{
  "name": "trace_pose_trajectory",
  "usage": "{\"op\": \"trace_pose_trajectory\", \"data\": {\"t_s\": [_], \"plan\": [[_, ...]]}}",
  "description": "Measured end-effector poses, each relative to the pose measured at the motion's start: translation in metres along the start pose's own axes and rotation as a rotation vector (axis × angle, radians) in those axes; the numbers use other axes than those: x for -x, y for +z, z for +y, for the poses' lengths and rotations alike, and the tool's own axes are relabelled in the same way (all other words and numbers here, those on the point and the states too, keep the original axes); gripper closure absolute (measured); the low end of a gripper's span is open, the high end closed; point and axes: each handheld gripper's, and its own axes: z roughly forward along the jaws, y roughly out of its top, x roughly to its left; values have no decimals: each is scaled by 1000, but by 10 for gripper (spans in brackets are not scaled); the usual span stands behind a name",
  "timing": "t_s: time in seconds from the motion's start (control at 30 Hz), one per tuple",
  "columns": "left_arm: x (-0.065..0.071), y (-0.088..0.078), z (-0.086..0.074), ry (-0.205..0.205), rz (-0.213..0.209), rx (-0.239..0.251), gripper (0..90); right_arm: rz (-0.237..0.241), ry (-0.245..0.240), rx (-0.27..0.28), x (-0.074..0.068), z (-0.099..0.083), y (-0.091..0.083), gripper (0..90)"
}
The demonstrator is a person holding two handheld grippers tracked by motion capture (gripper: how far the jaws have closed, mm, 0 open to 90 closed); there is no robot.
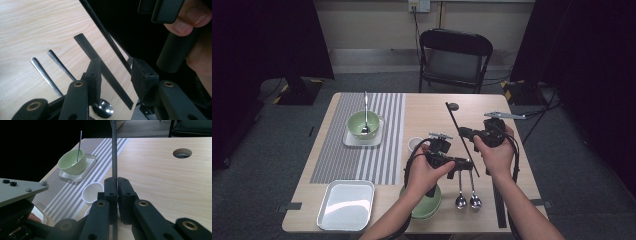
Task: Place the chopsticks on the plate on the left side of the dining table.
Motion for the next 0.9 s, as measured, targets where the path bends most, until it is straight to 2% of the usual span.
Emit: {"op": "trace_pose_trajectory", "data": {"t_s": [0.17,0.33,0.4,0.47,0.8,0.9], "plan": [[3,2,1,-6,-21,11,607,1,-2,3,-3,0,1,870],[3,6,1,-6,-16,2,615,6,-4,12,-4,0,2,870],[3,7,0,-8,-14,-8,644,8,-1,16,-5,0,2,870],[3,8,1,-25,-27,-2,650,9,4,17,-5,0,3,870],[3,8,2,-37,-15,-5,738,19,12,22,-7,-1,4,869],[0,6,1,-39,5,-36,762,21,12,18,-7,0,3,868]]}}
